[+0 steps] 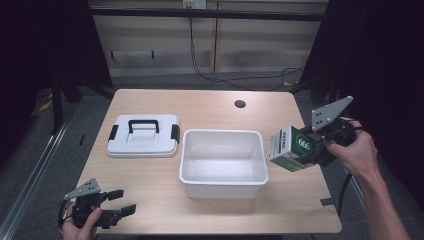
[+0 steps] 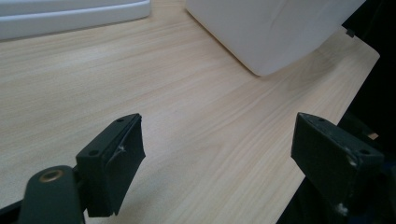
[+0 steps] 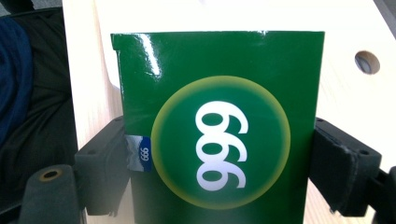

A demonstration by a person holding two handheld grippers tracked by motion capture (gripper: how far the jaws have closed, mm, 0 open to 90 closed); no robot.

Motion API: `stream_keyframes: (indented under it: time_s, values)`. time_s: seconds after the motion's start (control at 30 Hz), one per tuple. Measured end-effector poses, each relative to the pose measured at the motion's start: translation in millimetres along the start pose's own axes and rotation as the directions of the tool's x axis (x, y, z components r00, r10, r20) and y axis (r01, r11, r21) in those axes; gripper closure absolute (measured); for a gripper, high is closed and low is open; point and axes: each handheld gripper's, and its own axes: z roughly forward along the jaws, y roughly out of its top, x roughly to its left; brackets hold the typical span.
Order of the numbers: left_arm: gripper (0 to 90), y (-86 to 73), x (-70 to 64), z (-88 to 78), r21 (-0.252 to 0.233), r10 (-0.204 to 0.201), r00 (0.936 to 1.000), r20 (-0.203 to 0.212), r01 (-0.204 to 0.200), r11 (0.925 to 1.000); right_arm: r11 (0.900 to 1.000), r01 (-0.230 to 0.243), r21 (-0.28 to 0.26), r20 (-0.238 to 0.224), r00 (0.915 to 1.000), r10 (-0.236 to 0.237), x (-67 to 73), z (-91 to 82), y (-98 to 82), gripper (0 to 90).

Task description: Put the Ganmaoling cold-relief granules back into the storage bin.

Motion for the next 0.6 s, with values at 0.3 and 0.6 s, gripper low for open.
stream_keyframes:
  time_s: [0.3,0.6]
  values:
    - [17.1,-0.1,0.6,0.2,0.001,-0.002,1.0,0.002,0.002,1.0,0.999,0.037,-0.003,-0.014,0.9992,-0.037,-4.3,-0.3,27.6,16.2]
    - [17.1,0.0,1.1,0.1,0.001,0.0,1.0,0.0,0.0,1.0,0.998,0.066,-0.002,-0.033,0.9972,-0.066,-8.3,6.4,53.4,16.2]
